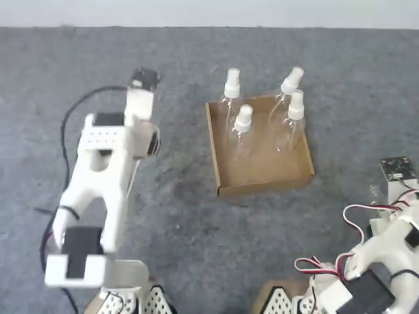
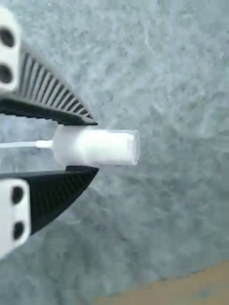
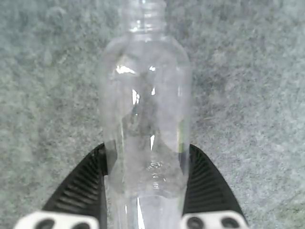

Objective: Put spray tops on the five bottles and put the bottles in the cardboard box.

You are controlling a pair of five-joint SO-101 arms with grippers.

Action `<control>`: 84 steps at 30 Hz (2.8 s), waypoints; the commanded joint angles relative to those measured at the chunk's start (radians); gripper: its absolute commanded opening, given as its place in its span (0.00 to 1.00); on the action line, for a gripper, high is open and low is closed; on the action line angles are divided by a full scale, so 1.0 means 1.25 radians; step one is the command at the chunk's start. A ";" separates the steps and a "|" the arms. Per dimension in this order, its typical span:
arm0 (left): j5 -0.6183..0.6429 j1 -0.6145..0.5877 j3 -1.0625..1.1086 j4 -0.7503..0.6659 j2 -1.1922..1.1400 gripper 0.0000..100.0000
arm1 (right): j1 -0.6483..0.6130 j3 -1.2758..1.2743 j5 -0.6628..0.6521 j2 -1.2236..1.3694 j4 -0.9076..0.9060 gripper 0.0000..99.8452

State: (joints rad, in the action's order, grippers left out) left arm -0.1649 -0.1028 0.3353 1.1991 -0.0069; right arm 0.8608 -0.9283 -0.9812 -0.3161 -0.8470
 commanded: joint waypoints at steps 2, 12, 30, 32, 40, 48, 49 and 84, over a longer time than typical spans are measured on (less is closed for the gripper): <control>0.047 0.015 -0.304 0.160 -0.081 0.07 | 0.004 0.002 -0.009 -0.003 0.013 0.02; 0.070 0.047 -0.652 0.441 -0.374 0.07 | 0.004 0.004 -0.010 -0.004 0.014 0.02; 0.260 0.120 0.057 -0.144 -0.128 0.07 | 0.007 0.004 -0.011 -0.001 0.014 0.02; 0.258 0.128 0.121 -0.187 -0.093 0.07 | 0.008 0.004 -0.011 -0.001 0.014 0.02; 0.160 0.123 0.141 -0.136 -0.054 0.21 | 0.006 0.004 -0.010 -0.002 0.008 0.02; 0.118 0.124 0.006 -0.079 -0.055 0.20 | 0.006 0.004 -0.007 -0.004 0.006 0.02; 0.110 0.124 0.006 -0.091 -0.055 0.20 | 0.006 0.004 -0.007 -0.004 0.006 0.02; 0.083 0.126 0.192 -0.087 0.183 0.01 | -0.009 0.115 0.027 -0.006 -0.112 0.21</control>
State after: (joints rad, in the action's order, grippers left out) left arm -0.0790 0.0399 0.4887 1.1254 0.0483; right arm 0.8592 -0.8853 -0.9674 -0.3161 -0.9237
